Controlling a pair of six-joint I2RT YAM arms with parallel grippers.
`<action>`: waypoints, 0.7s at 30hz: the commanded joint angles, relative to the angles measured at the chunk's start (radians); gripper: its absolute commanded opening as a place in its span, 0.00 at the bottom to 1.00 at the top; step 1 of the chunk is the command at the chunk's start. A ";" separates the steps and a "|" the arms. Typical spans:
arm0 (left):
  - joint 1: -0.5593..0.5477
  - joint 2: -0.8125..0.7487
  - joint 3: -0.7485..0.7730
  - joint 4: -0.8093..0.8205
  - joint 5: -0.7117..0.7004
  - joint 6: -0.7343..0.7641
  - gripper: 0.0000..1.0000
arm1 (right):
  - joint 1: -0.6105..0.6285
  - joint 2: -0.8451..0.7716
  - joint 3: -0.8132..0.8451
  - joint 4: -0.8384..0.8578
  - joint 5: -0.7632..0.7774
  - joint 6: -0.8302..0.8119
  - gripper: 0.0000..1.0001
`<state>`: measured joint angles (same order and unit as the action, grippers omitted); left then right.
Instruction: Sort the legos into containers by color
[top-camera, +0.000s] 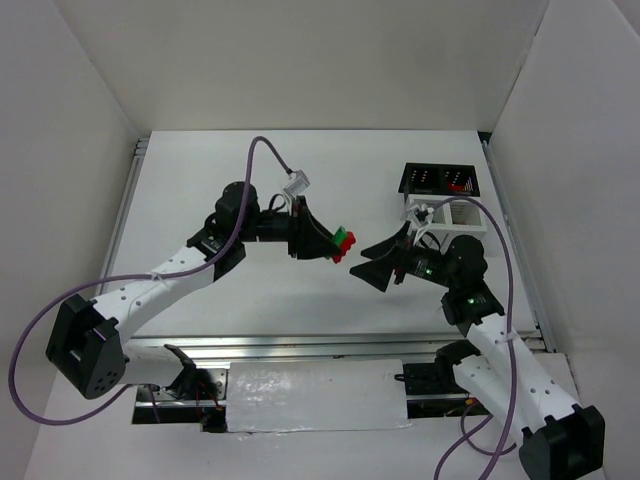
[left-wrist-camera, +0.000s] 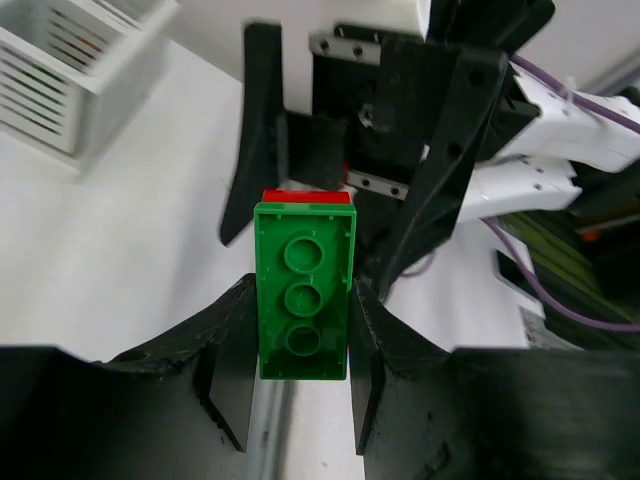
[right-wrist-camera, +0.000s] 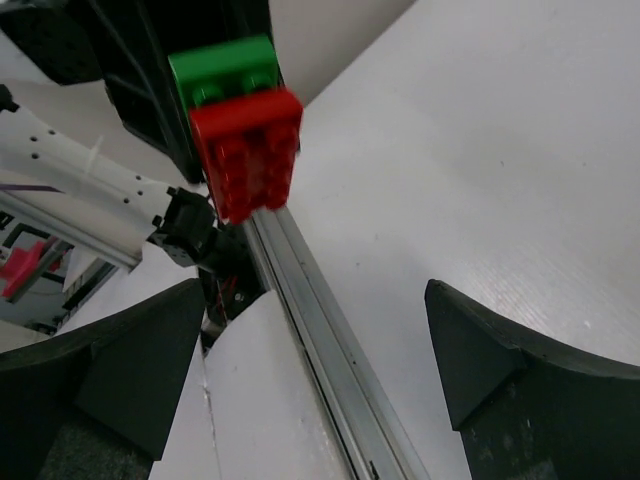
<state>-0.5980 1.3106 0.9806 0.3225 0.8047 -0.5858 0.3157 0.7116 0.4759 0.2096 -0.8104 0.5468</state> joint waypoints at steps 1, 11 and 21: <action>-0.040 -0.008 -0.023 0.072 0.091 -0.043 0.00 | 0.008 -0.052 -0.007 0.162 -0.043 0.056 0.98; -0.074 -0.039 -0.034 0.098 0.125 -0.048 0.00 | 0.029 -0.049 -0.003 0.290 -0.047 0.148 0.78; -0.079 -0.036 -0.049 0.144 0.142 -0.075 0.00 | 0.077 0.020 0.006 0.387 -0.064 0.165 0.38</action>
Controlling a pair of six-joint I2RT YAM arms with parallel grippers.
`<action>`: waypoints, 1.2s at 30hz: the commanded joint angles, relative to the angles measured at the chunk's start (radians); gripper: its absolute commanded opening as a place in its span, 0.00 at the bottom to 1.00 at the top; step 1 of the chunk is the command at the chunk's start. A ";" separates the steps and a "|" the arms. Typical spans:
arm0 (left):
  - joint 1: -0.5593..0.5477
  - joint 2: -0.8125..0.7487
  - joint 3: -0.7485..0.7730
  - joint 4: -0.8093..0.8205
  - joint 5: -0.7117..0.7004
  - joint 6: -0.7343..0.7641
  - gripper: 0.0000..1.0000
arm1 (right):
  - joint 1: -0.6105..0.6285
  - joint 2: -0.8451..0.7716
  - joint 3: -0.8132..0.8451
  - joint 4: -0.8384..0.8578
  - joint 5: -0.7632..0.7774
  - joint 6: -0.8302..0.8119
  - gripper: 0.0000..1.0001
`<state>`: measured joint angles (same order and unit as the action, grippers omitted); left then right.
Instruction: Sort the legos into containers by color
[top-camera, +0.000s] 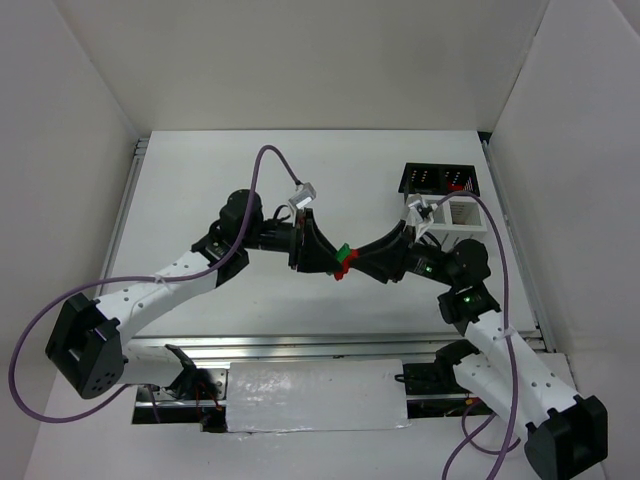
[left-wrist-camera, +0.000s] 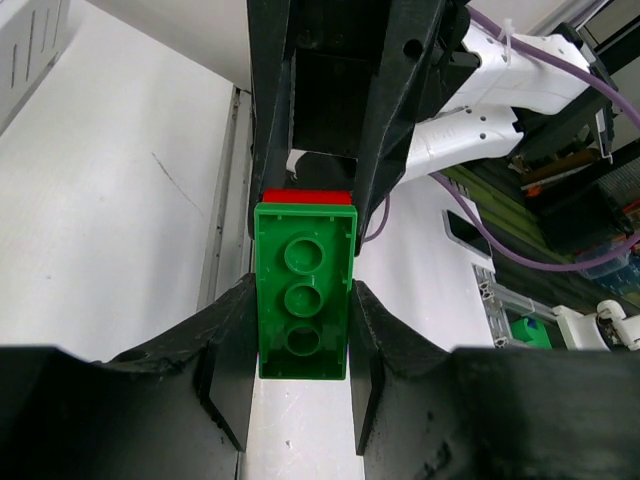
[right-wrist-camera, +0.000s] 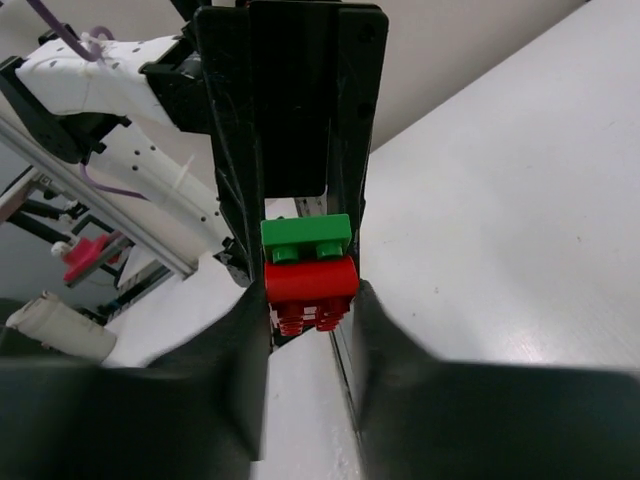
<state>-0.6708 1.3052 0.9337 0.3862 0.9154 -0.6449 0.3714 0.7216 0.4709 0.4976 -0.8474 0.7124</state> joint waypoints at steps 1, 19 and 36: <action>-0.006 -0.032 -0.001 0.080 0.031 -0.015 0.00 | 0.024 0.021 0.000 0.119 -0.041 -0.001 0.01; -0.004 -0.230 0.037 -0.179 -0.128 0.089 0.00 | -0.123 -0.039 -0.086 0.123 -0.185 -0.240 0.00; 0.005 -0.414 0.174 -1.007 -1.046 0.208 0.00 | -0.298 0.334 0.544 -0.794 1.280 -0.194 0.00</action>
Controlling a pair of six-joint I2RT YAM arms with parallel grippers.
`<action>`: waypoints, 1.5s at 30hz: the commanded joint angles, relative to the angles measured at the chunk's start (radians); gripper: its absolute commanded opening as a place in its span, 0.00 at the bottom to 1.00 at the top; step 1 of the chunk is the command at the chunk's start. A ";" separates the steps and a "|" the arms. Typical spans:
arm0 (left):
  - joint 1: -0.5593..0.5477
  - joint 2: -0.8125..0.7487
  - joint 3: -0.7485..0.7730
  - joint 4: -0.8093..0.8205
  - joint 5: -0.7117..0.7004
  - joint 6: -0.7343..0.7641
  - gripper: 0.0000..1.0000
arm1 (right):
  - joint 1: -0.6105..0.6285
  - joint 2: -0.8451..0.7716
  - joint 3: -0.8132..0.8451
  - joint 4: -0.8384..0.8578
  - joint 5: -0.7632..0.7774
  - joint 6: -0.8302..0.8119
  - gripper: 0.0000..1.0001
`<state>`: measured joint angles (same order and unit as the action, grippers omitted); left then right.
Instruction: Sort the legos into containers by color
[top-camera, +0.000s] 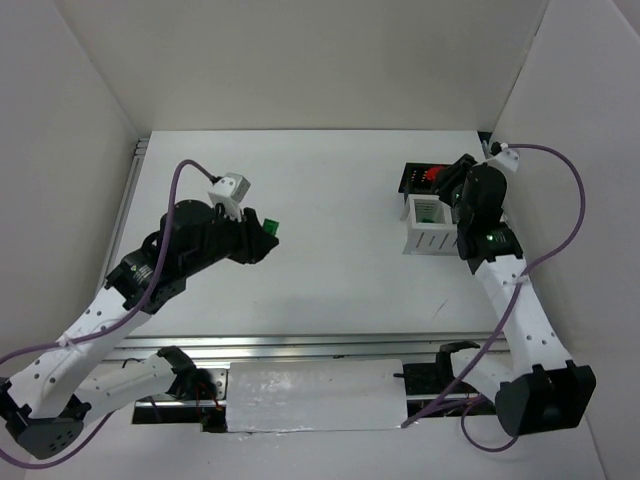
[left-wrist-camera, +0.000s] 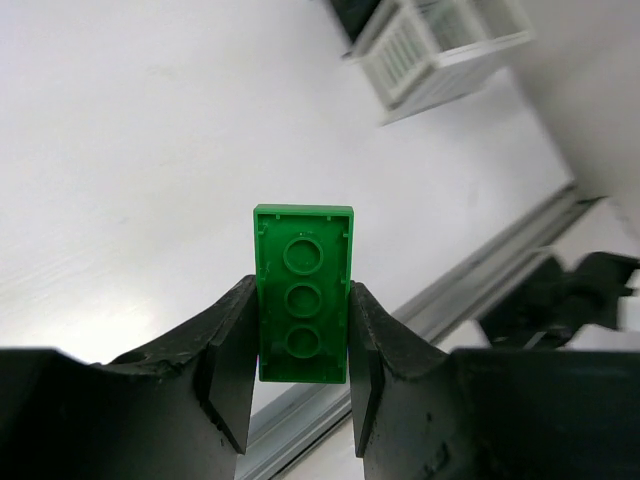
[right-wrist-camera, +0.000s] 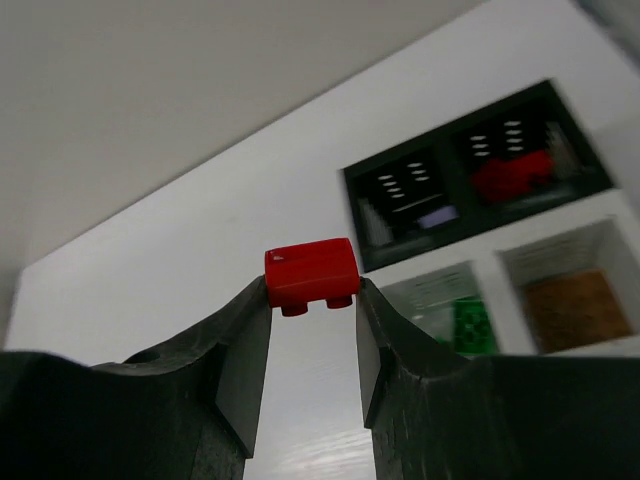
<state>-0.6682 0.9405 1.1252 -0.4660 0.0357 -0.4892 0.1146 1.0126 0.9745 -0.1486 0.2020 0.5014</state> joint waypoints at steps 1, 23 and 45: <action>0.002 -0.081 -0.030 -0.175 -0.183 0.069 0.00 | -0.049 0.079 0.068 -0.149 0.243 0.020 0.00; 0.004 -0.209 -0.217 -0.160 -0.332 0.069 0.00 | -0.158 0.428 0.325 -0.137 0.326 -0.035 0.00; 0.004 -0.160 -0.214 -0.172 -0.370 0.058 0.00 | -0.156 0.437 0.313 -0.115 0.201 -0.046 0.00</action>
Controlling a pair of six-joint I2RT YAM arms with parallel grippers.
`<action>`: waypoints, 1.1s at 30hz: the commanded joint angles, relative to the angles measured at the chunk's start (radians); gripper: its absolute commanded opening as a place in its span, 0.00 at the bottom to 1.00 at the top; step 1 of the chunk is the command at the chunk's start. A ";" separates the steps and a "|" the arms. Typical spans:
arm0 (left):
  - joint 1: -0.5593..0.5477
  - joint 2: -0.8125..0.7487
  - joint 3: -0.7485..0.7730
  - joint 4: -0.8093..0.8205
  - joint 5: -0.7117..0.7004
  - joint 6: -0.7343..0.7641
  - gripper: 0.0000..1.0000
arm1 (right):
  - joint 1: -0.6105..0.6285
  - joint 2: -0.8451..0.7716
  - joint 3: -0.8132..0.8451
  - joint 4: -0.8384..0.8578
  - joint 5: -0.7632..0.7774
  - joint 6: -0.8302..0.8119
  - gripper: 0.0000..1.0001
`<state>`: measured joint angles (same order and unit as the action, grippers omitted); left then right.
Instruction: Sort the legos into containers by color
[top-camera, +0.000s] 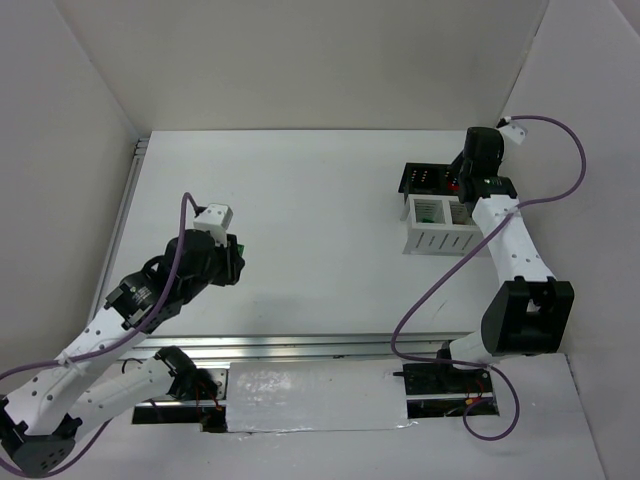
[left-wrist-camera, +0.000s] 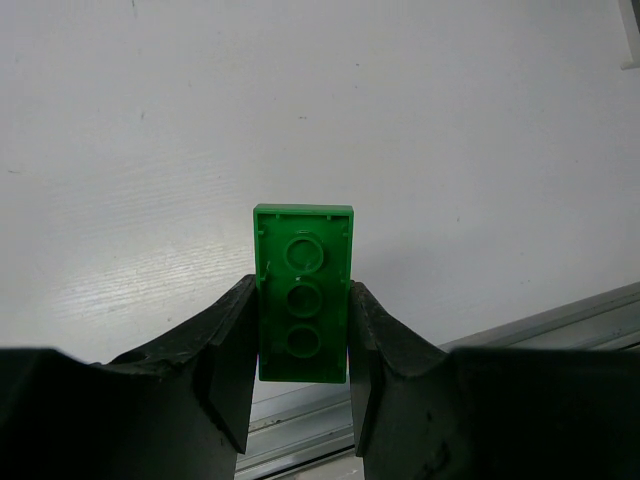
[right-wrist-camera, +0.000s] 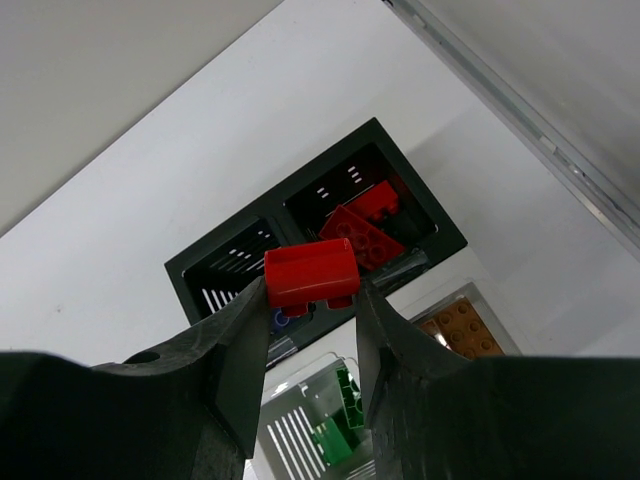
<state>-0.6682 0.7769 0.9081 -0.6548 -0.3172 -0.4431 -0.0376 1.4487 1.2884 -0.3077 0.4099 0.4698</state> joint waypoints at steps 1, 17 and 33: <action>0.002 0.005 0.003 0.017 -0.017 0.012 0.00 | -0.004 -0.002 -0.003 0.045 -0.006 -0.016 0.00; 0.009 0.022 0.003 0.020 -0.013 0.015 0.00 | -0.001 -0.011 -0.018 0.059 -0.201 -0.053 0.00; 0.018 0.024 0.003 0.023 -0.005 0.018 0.00 | 0.001 0.016 0.002 0.039 -0.185 -0.045 0.00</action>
<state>-0.6559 0.8032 0.9081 -0.6544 -0.3199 -0.4431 -0.0372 1.4521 1.2667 -0.2947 0.1883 0.4290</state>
